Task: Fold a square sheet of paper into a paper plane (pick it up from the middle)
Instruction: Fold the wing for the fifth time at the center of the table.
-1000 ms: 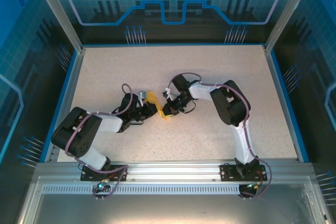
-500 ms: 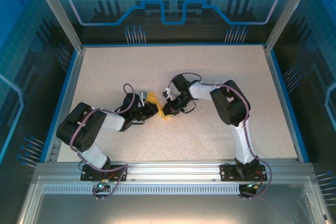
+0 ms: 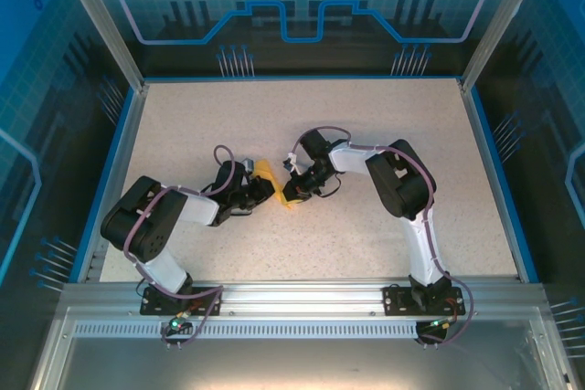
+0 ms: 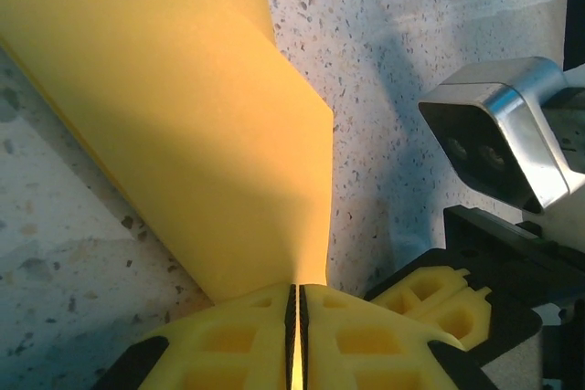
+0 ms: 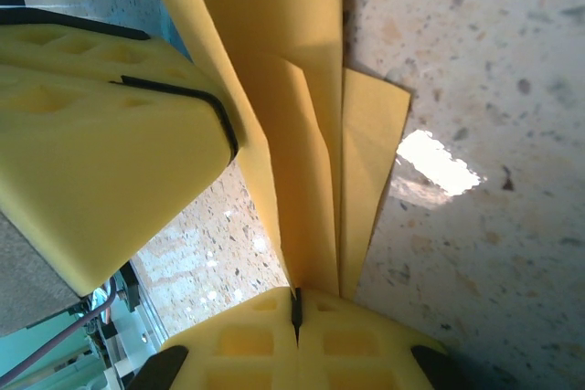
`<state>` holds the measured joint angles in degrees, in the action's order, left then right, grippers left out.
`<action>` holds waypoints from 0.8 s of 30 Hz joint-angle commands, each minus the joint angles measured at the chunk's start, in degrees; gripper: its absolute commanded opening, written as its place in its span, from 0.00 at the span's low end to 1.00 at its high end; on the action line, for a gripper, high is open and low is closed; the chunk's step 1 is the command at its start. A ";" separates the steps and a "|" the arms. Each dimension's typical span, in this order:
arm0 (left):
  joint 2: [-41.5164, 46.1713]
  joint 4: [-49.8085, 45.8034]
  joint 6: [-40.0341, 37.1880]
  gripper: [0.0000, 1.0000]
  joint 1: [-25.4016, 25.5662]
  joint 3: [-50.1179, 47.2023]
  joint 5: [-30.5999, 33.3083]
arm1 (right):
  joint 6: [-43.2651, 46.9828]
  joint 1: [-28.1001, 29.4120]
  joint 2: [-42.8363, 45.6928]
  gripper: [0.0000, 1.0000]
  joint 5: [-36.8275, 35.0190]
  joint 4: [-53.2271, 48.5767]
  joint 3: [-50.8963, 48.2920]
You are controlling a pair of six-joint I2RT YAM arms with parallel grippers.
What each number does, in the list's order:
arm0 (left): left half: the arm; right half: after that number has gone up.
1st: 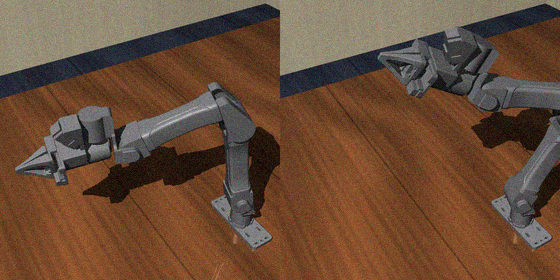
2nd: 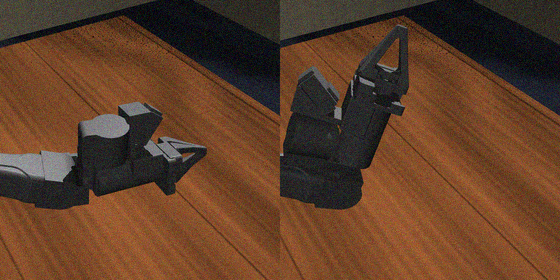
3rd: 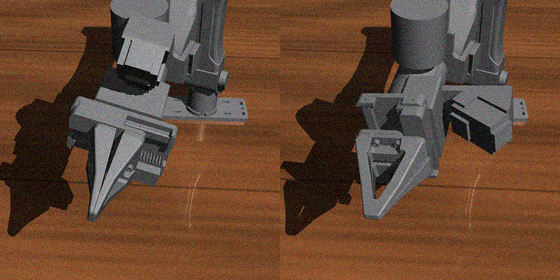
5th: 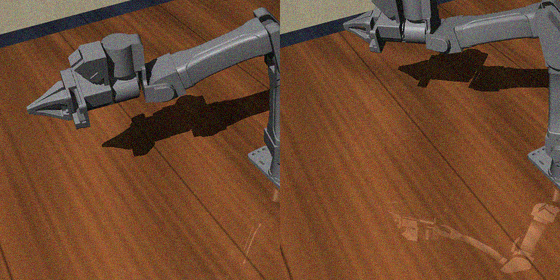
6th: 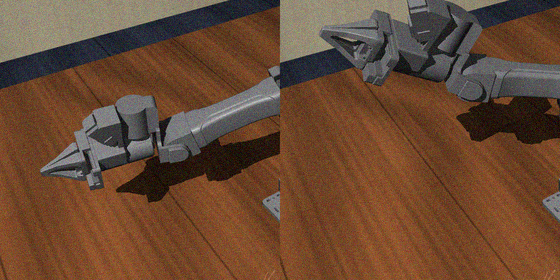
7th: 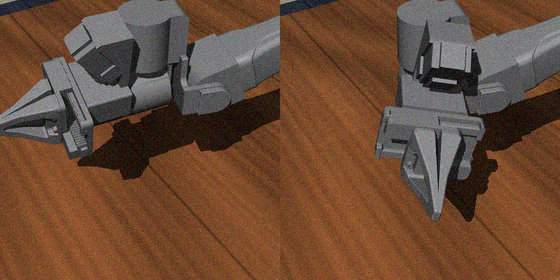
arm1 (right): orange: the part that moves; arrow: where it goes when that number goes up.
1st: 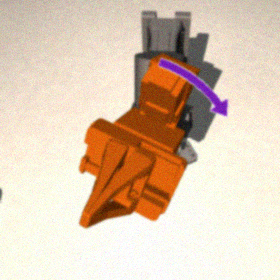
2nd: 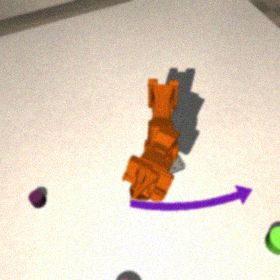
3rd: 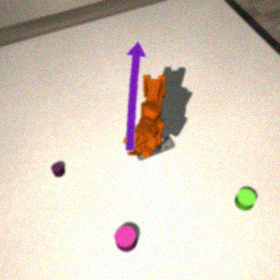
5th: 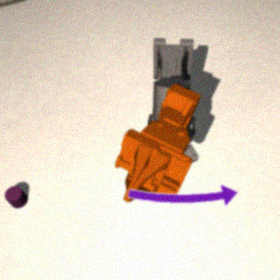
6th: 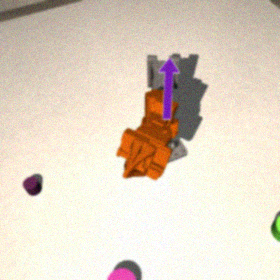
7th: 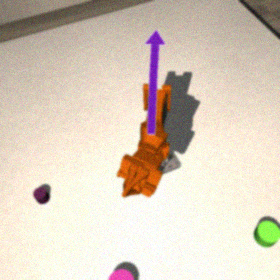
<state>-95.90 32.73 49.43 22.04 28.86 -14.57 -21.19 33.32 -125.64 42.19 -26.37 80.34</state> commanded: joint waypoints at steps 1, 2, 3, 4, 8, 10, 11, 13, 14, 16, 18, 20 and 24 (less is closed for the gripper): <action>-0.50 -2.78 -0.11 0.15 0.34 1.61 2.56 | 0.31 -0.45 -2.63 0.05 -3.57 -3.64 -0.26; -0.60 -2.92 -0.11 0.15 0.33 1.72 2.72 | 0.37 -0.45 -2.59 0.05 -3.56 -3.60 -0.29; -0.73 -3.03 -0.16 0.15 0.34 1.88 2.70 | 0.37 -0.39 -2.63 0.05 -3.62 -3.61 -0.27; -0.74 -3.28 -0.29 0.15 0.32 2.03 2.74 | 0.37 -0.42 -2.59 0.05 -3.66 -3.66 -0.32; -0.87 -4.16 -1.15 0.15 0.25 2.75 2.71 | 0.36 -0.41 -2.59 0.05 -3.64 -3.73 -0.41; -0.96 -4.81 -1.47 0.15 0.33 3.08 2.83 | 0.44 -0.38 -2.63 0.05 -3.70 -3.69 -0.40; -1.04 -4.95 -1.52 0.15 0.35 3.13 2.92 | 0.38 -0.34 -2.67 0.05 -3.70 -3.70 -0.38; -1.25 -5.09 -1.78 0.15 0.27 3.24 3.05 | 0.40 -0.27 -2.68 0.05 -3.70 -3.69 -0.40; -1.37 -5.20 -1.83 0.15 0.29 3.37 3.10 | 0.36 -0.27 -2.68 0.05 -3.70 -3.69 -0.36; -1.65 -5.58 -2.02 0.15 0.33 3.72 3.11 | 0.36 -0.20 -2.77 0.05 -3.70 -3.78 -0.30; -1.97 -5.99 -2.18 0.14 0.26 3.92 3.19 | 0.37 -0.18 -2.76 0.05 -3.70 -3.86 -0.40; -2.18 -6.18 -2.26 0.14 0.29 4.14 3.18 | 0.42 -0.19 -2.76 0.05 -3.70 -3.91 -0.37; -2.42 -7.59 -2.67 0.14 0.28 4.72 3.62 | 0.38 -0.19 -2.85 0.05 -3.70 -3.94 -0.24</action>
<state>-96.88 27.59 48.95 22.26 31.97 -13.32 -21.02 33.34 -125.67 42.11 -26.44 80.34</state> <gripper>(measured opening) 0.145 0.050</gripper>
